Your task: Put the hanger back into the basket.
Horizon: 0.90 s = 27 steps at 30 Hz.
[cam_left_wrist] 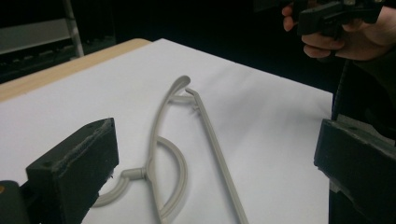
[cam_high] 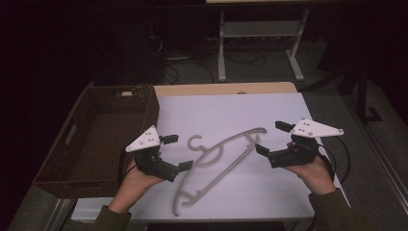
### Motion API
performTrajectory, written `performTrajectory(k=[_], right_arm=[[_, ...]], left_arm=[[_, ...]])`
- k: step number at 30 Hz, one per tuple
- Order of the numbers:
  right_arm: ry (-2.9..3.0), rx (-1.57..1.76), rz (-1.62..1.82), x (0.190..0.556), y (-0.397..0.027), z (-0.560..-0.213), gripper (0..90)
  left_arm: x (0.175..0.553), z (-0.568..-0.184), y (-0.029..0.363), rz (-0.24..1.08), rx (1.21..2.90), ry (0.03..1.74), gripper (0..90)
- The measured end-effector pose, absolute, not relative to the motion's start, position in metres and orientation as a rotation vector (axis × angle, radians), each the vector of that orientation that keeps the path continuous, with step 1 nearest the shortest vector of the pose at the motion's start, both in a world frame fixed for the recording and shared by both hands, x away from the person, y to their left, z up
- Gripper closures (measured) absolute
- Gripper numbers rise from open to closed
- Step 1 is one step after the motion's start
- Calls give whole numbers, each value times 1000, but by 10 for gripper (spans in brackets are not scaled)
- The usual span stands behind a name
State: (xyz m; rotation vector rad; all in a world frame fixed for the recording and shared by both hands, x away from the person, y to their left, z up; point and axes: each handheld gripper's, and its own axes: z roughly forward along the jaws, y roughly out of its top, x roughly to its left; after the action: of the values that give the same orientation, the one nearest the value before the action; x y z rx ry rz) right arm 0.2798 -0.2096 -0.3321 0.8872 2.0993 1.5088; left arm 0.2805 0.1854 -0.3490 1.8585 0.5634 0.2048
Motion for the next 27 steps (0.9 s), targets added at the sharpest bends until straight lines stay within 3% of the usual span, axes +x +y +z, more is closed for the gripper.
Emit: performTrajectory(k=[8,13,20,22,25,26,27], right_arm=[[2140,883,1479,281,-204,-337,29],[2162,892,1462,282,-202,-339,97],[2244,903,1425,286,-193,-346,285],[2278,906,1387,289,-186,-351,382],[2300,906,1362,292,-182,-354,439],[2307,908,1340,295,-177,-358,525],[2307,908,1340,295,-177,-358,525]], left_arm=[[282,-361,178,191,1886,569,0],[284,-368,175,185,1893,575,0],[284,-375,173,178,1889,584,0],[285,-377,173,175,1895,584,0],[285,-378,172,172,1895,589,0],[284,-379,172,169,1897,589,0],[284,-379,172,169,1897,589,0]])
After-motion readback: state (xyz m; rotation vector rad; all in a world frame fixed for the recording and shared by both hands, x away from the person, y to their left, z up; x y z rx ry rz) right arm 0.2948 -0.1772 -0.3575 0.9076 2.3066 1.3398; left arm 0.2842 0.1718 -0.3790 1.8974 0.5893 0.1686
